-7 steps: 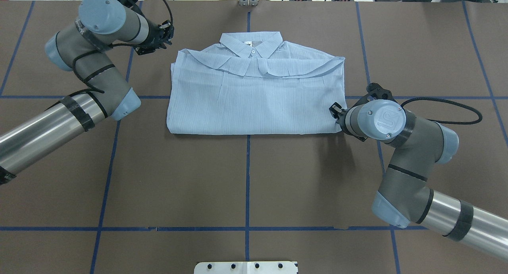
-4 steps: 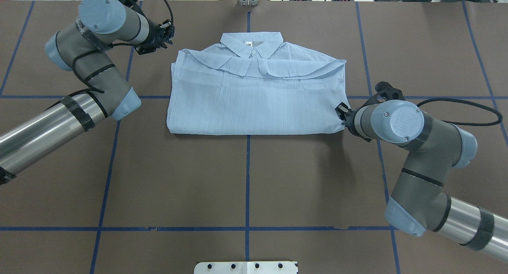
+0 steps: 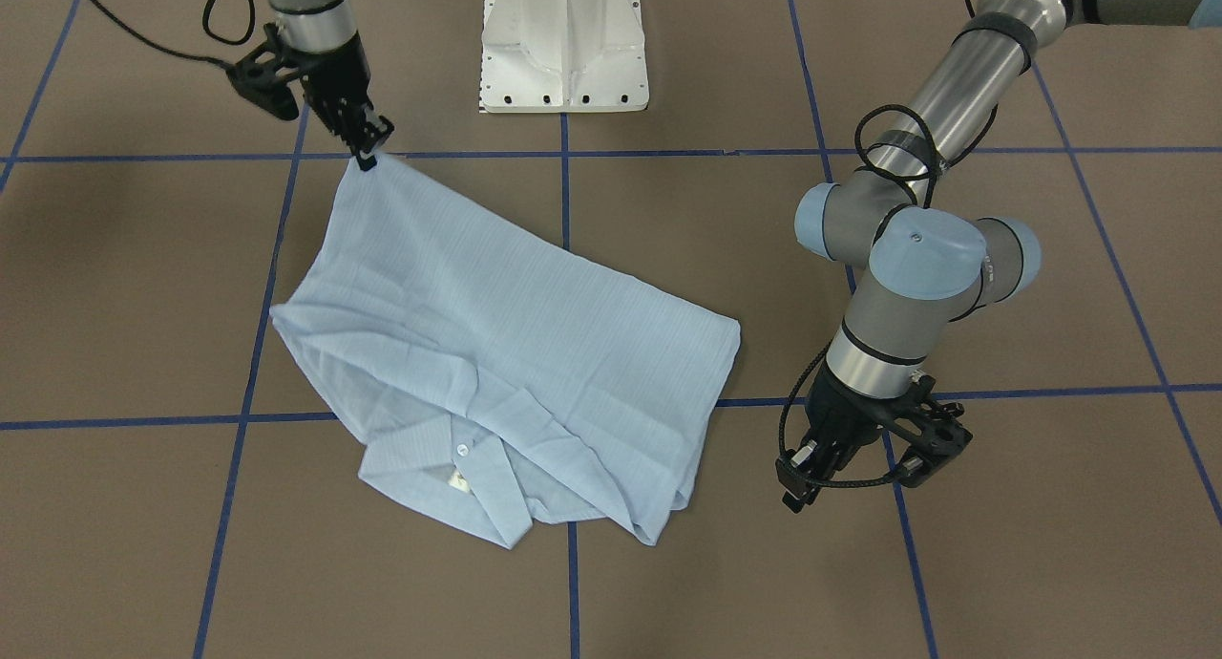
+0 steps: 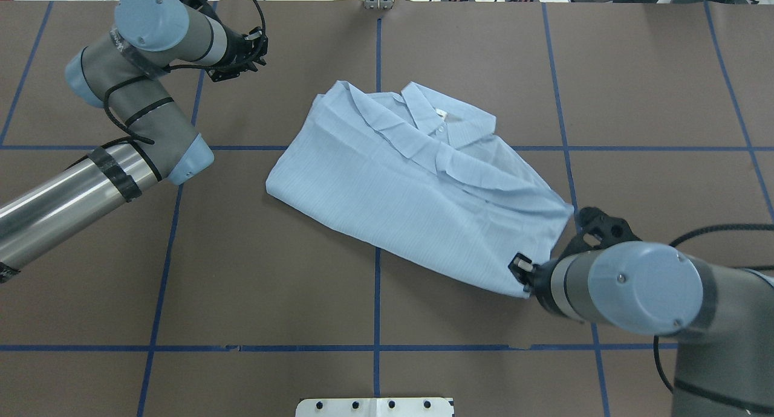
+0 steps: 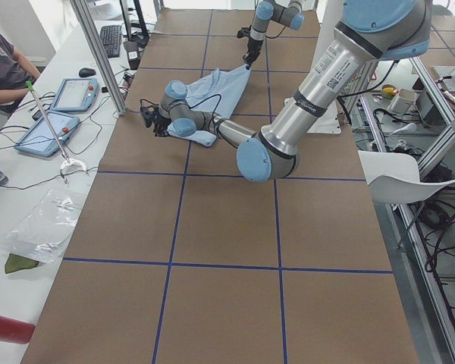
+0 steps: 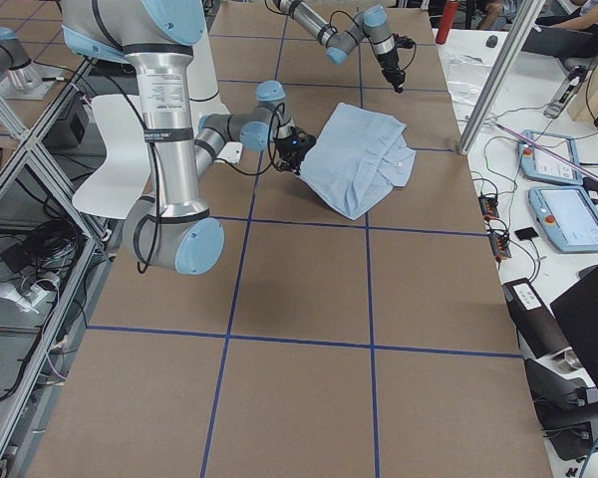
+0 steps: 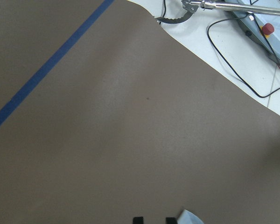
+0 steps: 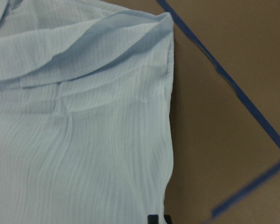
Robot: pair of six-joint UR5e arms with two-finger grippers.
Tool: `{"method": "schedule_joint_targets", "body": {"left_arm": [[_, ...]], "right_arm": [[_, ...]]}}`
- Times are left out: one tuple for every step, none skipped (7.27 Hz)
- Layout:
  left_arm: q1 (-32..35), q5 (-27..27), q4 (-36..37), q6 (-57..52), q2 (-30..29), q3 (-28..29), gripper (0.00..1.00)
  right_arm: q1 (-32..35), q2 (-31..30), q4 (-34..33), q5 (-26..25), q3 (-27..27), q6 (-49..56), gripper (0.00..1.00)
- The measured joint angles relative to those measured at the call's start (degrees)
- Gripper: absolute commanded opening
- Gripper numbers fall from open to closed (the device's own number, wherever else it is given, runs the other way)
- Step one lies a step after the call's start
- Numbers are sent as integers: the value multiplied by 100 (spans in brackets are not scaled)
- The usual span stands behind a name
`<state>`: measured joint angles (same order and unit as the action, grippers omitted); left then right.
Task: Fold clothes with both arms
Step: 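Drag the folded shirt with the right gripper toward the robot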
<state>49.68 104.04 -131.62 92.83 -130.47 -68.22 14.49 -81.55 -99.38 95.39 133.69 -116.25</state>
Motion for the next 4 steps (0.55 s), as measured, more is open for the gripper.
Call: {"method": "schedule_joint_targets", "body": {"left_arm": [[-42,9,92,6,32,-184,29],[-116,17,305,41,63,-430,29],[-215,83,546,142,158,-780,32],[-300,241,688,289,354,-1162,33]], "right_arm": [[-614,36,-712,255,468,-123,0],[-1250,89,-1189,410,668,-251,99],[-1840,130,-1532,392,736,-365,100],[-2171,150,-1760,272,750,-424,100]]}}
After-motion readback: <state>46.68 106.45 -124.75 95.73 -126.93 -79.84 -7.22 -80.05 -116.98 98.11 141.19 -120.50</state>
